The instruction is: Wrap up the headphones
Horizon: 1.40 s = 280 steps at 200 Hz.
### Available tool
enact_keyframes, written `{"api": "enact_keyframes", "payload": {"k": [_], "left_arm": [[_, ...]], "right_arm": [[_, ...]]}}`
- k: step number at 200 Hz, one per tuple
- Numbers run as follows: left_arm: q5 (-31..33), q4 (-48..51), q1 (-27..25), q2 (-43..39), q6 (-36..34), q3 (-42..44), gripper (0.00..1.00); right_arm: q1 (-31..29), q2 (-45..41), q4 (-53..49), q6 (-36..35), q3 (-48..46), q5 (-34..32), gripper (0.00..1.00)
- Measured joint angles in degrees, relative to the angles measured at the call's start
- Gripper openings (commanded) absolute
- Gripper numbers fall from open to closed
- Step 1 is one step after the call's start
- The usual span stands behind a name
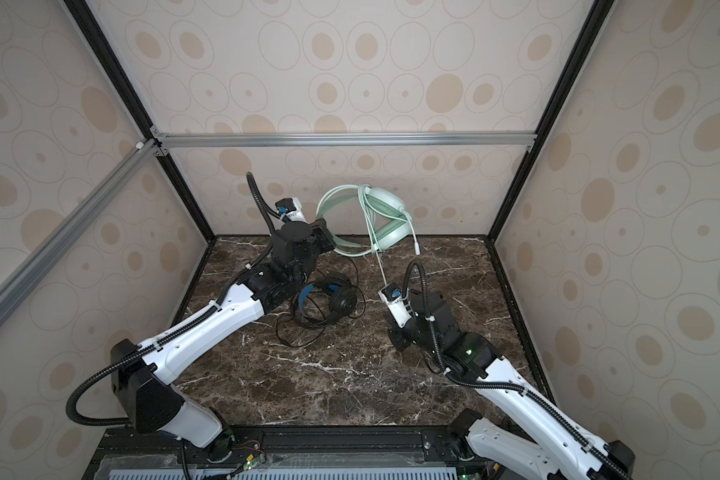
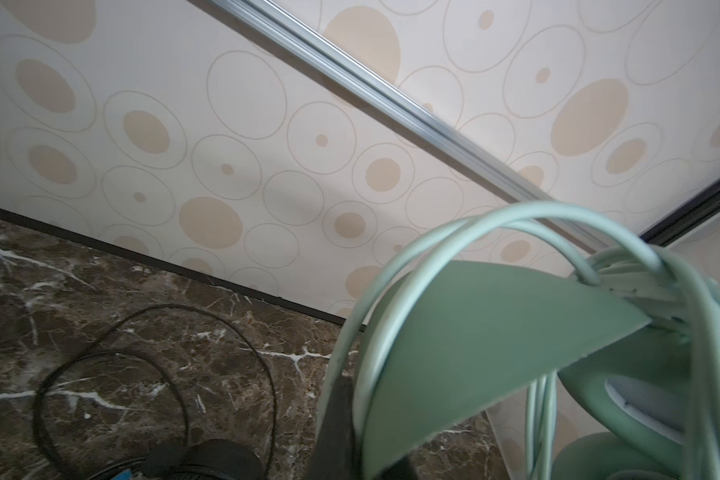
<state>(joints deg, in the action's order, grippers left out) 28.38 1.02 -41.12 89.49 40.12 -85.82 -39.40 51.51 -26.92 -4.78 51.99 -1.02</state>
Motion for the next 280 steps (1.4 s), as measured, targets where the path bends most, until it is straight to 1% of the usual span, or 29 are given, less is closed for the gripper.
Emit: {"api": "enact_keyframes", "payload": {"k": [34,60,77,102,128,148,177,207,243,258,280], "left_arm": [[2.62,1.25,-0.37,0.46,-6.10,1.38,0.00],[2.47,2.16,-0.72,1.27,-12.72,1.46,0.00],[0.46,4.68,-0.96,2.14,-17.00,1.46,0.00],[-3.08,9.38,-1.44,2.97,-21.55,2.45,0.00],[-6.64,11.80,-2.10,1.99,-24.76,6.34,0.00],[-8.87,12.41,-2.14,0.59,-26.82,8.46,0.00],[-12.52,12.37,-2.01,-2.27,-29.92,10.56,0.00],[-17.07,12.24,-2.01,-3.61,-31.85,11.26,0.00],[-21.46,12.44,-2.01,-3.65,-32.59,11.87,0.00],[-22.53,13.00,-2.01,-3.65,-33.14,11.89,0.00],[-23.69,13.79,-2.01,-3.65,-33.57,12.13,0.00]], "right_arm": [[-2.80,3.63,-6.34,-1.16,6.69,-2.54,0.00],[-4.09,10.34,-14.32,-2.25,15.98,-3.76,0.00],[-4.37,15.63,-20.00,-2.95,23.93,-3.80,0.00],[-5.18,22.93,-27.80,-4.17,35.69,-5.14,0.00],[-7.72,29.27,-36.00,-6.49,46.05,-9.01,0.00],[-10.21,32.39,-40.65,-8.96,50.69,-13.40,0.00],[-14.58,32.72,-41.62,-13.86,50.99,-20.98,0.00],[-20.22,30.53,-36.09,-20.26,47.69,-27.43,0.00],[-28.28,28.11,-26.51,-31.82,41.22,-35.69,0.00],[-29.86,27.93,-23.50,-36.09,39.12,-38.58,0.00],[-30.03,27.32,-19.63,-40.85,37.05,-41.55,0.00]]}}
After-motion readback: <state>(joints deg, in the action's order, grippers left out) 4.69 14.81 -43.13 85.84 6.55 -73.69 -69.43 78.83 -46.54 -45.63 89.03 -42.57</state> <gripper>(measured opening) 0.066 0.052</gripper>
